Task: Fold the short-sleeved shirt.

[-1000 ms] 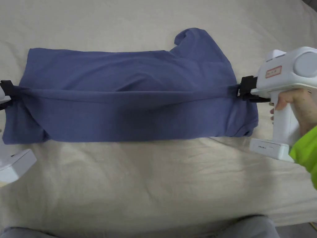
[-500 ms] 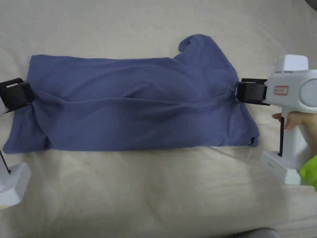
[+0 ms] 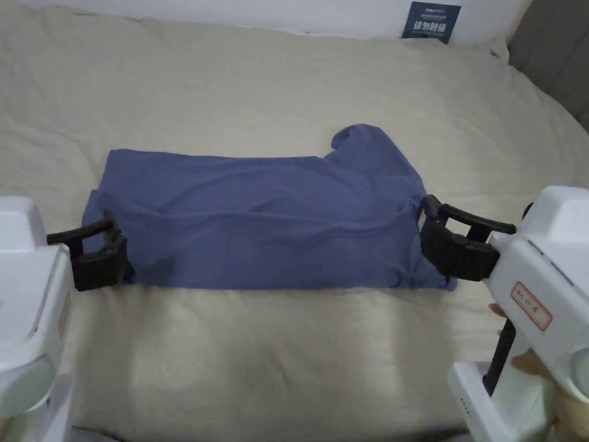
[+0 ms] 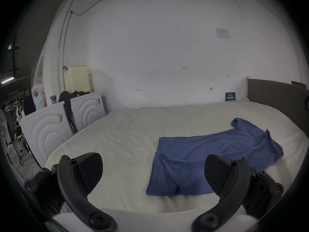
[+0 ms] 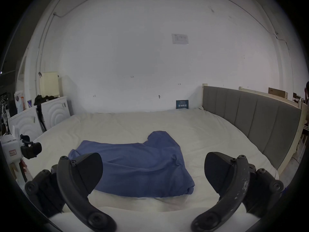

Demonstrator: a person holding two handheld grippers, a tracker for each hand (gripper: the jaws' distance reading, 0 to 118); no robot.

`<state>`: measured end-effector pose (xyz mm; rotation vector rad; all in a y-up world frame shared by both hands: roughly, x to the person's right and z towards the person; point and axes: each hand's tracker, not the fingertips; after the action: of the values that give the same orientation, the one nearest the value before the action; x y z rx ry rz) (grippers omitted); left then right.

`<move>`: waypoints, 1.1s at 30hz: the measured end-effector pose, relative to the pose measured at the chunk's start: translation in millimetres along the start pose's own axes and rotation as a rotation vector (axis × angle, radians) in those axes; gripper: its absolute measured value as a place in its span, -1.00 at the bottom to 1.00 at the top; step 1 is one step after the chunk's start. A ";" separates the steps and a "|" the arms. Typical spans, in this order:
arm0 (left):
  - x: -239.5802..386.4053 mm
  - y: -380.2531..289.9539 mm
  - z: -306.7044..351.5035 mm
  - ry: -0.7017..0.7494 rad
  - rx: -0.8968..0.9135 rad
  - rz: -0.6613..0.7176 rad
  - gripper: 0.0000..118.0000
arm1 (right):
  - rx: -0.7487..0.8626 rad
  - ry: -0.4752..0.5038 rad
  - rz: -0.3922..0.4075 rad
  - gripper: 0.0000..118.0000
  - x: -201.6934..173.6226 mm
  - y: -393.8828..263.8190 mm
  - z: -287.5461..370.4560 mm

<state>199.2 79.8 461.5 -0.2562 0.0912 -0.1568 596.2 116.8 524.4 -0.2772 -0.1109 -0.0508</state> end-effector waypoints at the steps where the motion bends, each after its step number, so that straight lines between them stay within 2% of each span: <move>1: -1.7 1.5 4.2 -0.007 0.003 0.009 1.00 | 0.011 -0.012 0.017 1.00 -4.2 -1.3 4.8; 3: -2.0 6.1 15.2 -0.039 0.018 0.053 1.00 | 0.019 -0.042 0.051 1.00 -7.0 -3.0 10.8; 5: -2.5 10.3 23.7 -0.057 0.040 0.079 0.69 | 0.034 -0.033 0.053 0.95 -10.1 -3.8 19.0; 6: -1.7 11.9 26.9 -0.054 0.050 0.077 0.44 | 0.037 -0.027 0.041 0.76 -11.4 -2.8 22.6; 7: -1.1 13.4 30.0 -0.057 0.059 0.073 0.14 | 0.040 -0.021 0.030 0.39 -14.4 -3.0 27.2; 10: -1.8 17.0 36.1 -0.081 0.067 0.077 -0.49 | 0.057 -0.023 0.025 -0.69 -20.7 -2.8 31.2; 11: -1.8 18.0 38.6 -0.093 0.067 0.081 -0.65 | 0.061 -0.028 0.026 -0.81 -19.2 -4.7 29.6; 12: -1.6 18.3 40.8 -0.094 0.070 0.082 -0.79 | 0.066 -0.028 0.024 -0.85 -19.8 -4.5 30.0; 13: -1.2 18.4 42.9 -0.098 0.075 0.085 -0.86 | 0.064 -0.016 0.016 -0.96 -19.7 -3.8 29.9; 15: -1.4 19.6 42.7 -0.093 0.078 0.081 -0.97 | 0.063 -0.008 0.002 -0.97 -21.6 -3.4 31.3; 22: -10.3 24.7 21.3 -0.117 -0.005 0.121 -1.00 | 0.035 -0.007 0.015 -0.97 -25.3 -0.6 23.3; 27: -26.0 37.0 -28.5 -0.153 -0.142 0.193 -1.00 | 0.010 -0.007 0.034 -0.97 -24.4 4.4 13.3; 30: -31.3 40.1 -70.2 -0.148 -0.249 0.168 -0.97 | -0.010 -0.007 0.038 -0.97 -22.8 4.2 2.0; 31: -32.2 38.7 -85.5 -0.146 -0.309 0.143 -0.79 | -0.016 -0.005 0.038 -0.97 -27.2 5.5 2.8; 32: -33.3 36.0 -100.7 -0.158 -0.365 0.139 -0.48 | -0.027 -0.006 0.033 -0.97 -27.3 5.2 -0.2; 33: -34.8 32.7 -113.8 -0.178 -0.432 0.153 -0.07 | -0.035 -0.010 0.029 -0.97 -27.2 4.4 -3.3</move>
<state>157.2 88.9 345.8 -0.6908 -0.0343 0.0406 569.8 121.1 516.9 -0.3140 -0.1156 -0.0230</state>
